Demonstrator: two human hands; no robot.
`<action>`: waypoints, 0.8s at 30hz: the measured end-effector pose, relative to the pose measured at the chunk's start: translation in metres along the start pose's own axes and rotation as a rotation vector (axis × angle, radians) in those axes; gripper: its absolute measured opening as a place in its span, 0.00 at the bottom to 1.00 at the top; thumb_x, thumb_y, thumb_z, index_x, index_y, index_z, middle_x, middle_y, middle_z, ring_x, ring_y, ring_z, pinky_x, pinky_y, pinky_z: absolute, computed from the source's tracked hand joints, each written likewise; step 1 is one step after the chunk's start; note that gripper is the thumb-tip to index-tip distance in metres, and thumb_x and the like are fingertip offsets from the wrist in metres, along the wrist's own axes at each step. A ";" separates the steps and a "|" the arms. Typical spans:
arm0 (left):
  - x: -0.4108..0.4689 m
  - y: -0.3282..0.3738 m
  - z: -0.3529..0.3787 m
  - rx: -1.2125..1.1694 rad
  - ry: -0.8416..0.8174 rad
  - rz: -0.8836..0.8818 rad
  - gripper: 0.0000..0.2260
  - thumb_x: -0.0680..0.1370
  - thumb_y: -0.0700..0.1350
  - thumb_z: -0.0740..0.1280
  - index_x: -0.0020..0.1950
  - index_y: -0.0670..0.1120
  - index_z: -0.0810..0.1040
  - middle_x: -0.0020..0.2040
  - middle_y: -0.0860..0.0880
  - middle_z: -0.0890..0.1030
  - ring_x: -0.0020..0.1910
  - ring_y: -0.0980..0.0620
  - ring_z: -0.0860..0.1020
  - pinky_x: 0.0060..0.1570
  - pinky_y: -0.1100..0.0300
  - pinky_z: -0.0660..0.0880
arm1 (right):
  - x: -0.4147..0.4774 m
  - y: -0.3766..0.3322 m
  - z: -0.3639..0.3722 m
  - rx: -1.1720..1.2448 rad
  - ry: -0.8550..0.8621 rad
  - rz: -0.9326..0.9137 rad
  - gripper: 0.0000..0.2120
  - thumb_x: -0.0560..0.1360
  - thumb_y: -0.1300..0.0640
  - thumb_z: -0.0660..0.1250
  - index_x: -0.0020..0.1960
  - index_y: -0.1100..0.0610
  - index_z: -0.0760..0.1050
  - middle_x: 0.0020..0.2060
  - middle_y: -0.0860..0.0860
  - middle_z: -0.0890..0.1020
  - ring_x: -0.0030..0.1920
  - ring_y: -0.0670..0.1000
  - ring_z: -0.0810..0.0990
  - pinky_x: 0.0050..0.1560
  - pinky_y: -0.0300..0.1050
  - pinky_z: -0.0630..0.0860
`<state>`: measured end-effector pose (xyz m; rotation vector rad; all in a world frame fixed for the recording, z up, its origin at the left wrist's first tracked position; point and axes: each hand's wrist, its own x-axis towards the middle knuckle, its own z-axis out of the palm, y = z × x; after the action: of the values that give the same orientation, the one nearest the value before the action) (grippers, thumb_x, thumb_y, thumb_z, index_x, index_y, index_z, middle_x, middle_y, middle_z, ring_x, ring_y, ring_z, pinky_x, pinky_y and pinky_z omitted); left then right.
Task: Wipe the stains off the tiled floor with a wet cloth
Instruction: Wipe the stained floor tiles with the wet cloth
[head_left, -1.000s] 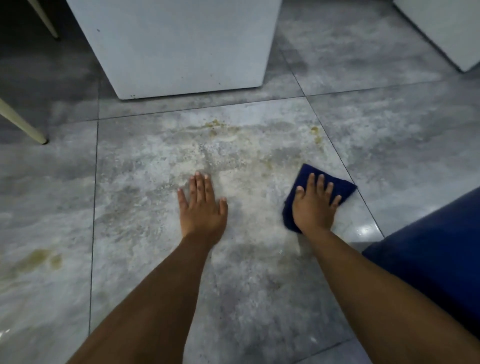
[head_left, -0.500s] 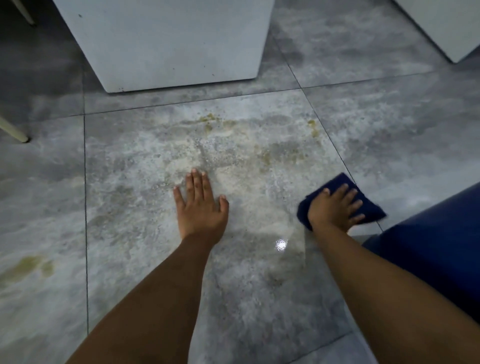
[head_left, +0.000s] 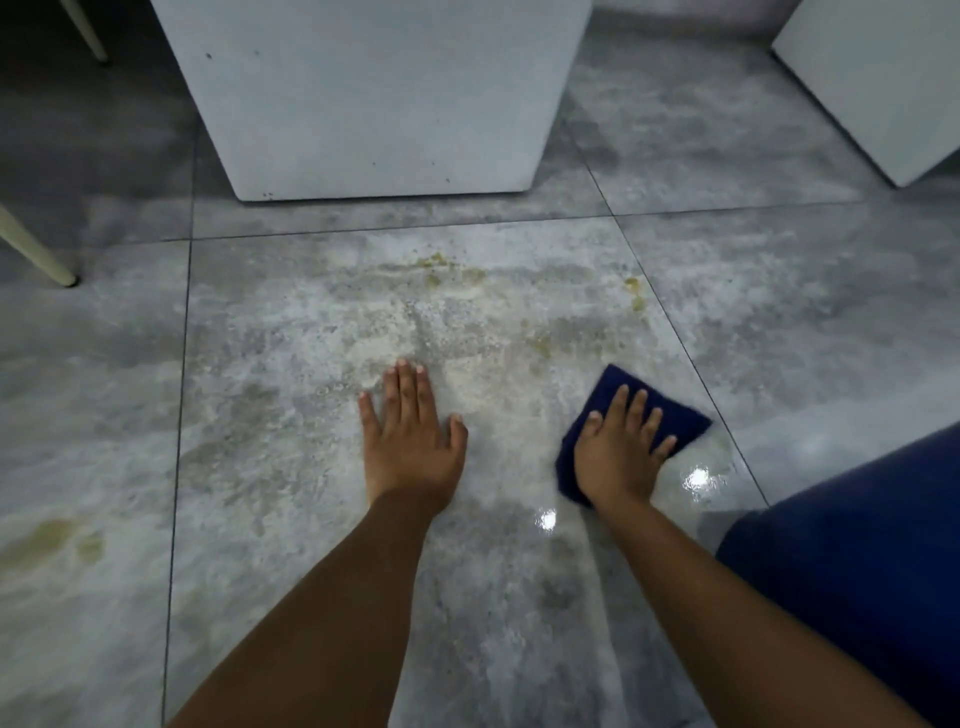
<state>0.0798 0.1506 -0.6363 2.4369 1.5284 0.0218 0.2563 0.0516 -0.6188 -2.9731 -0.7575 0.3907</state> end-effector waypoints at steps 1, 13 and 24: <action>0.000 0.001 -0.001 0.005 -0.013 -0.002 0.31 0.81 0.56 0.44 0.78 0.42 0.37 0.79 0.44 0.38 0.77 0.48 0.36 0.74 0.43 0.35 | -0.011 -0.008 0.004 -0.013 -0.028 -0.039 0.27 0.83 0.49 0.44 0.79 0.55 0.40 0.78 0.53 0.42 0.77 0.56 0.40 0.74 0.61 0.37; 0.039 -0.026 -0.013 0.022 -0.013 -0.141 0.32 0.81 0.59 0.41 0.76 0.42 0.34 0.78 0.44 0.36 0.76 0.48 0.32 0.74 0.43 0.36 | 0.006 -0.040 0.011 -0.051 0.015 -0.249 0.27 0.82 0.45 0.42 0.78 0.50 0.40 0.78 0.49 0.42 0.77 0.53 0.40 0.75 0.58 0.36; 0.042 -0.028 -0.010 0.037 -0.027 -0.124 0.33 0.79 0.61 0.40 0.77 0.44 0.34 0.78 0.46 0.35 0.76 0.49 0.33 0.74 0.42 0.37 | 0.056 -0.082 0.008 -0.011 0.063 -0.246 0.27 0.82 0.45 0.44 0.79 0.50 0.45 0.79 0.50 0.47 0.78 0.54 0.44 0.75 0.59 0.39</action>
<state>0.0727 0.2014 -0.6385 2.3552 1.6791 -0.0627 0.2636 0.1498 -0.6310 -2.8376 -1.1029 0.2772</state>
